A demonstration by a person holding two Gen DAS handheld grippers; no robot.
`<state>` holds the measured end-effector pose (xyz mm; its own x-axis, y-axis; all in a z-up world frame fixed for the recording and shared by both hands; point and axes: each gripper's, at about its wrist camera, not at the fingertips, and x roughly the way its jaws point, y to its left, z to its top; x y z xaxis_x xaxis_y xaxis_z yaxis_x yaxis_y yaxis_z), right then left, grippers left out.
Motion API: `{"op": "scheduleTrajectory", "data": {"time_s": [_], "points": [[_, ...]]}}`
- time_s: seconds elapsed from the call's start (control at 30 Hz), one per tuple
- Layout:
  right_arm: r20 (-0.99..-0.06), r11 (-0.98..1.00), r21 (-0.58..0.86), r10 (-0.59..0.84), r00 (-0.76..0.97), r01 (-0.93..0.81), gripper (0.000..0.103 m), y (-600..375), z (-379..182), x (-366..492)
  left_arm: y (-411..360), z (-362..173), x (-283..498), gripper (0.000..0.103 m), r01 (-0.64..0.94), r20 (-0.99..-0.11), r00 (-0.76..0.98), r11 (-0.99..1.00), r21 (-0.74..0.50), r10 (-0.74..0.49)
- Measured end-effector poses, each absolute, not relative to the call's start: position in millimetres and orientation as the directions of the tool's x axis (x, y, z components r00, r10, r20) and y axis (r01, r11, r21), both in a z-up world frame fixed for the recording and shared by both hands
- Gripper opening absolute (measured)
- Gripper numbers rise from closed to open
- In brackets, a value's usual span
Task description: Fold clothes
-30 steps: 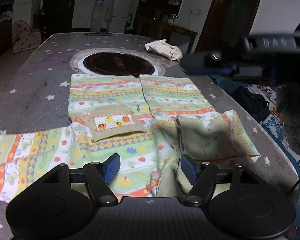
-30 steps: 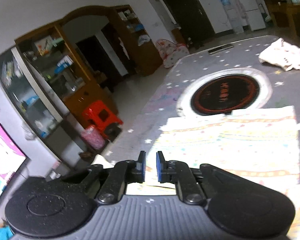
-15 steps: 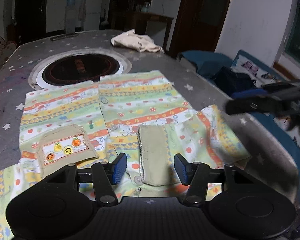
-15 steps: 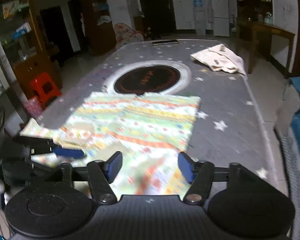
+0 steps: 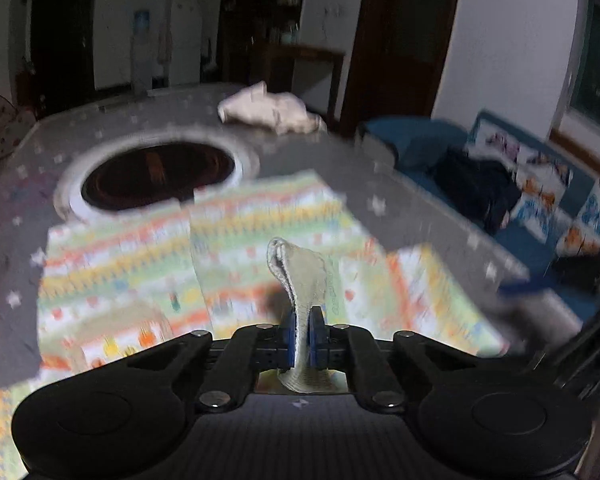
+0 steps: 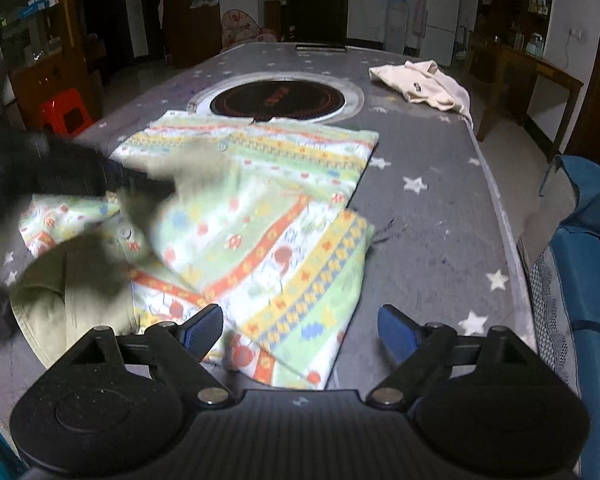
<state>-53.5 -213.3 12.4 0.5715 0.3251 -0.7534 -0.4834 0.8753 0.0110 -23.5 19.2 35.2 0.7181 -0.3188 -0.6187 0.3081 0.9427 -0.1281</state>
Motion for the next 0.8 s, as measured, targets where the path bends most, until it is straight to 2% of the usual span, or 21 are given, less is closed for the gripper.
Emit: {"op": "scheduleTrajectory", "data": {"time_s": [0.23, 0.37, 0.53, 0.8], "points": [[-0.754, 0.887, 0.006, 0.307, 0.58, -0.462, 0.088, -206.1, 0.2, -52.3, 26.5, 87.3, -29.1, 0.007, 0.328, -0.521, 0.773, 0.931, -0.16, -0.362], [-0.742, 0.882, -0.101, 0.242, 0.626, -0.461, 0.088, -199.2, -2.0, -56.6, 33.7, 98.7, -31.1, 0.007, 0.324, -0.515, 0.773, 0.928, -0.184, -0.372], [-0.73, 0.87, -0.191, 0.184, 0.659, -0.454, 0.088, -199.6, 0.3, -62.6, 52.4, 93.5, -34.3, 0.007, 0.27, -0.565, 0.754, 0.942, -0.2, -0.336], [-0.758, 0.831, -0.197, 0.207, 0.618, -0.52, 0.088, -203.9, 4.6, -68.6, 76.1, 43.7, -41.0, 0.007, 0.157, -0.707, 0.667, 0.972, -0.177, -0.236]]}}
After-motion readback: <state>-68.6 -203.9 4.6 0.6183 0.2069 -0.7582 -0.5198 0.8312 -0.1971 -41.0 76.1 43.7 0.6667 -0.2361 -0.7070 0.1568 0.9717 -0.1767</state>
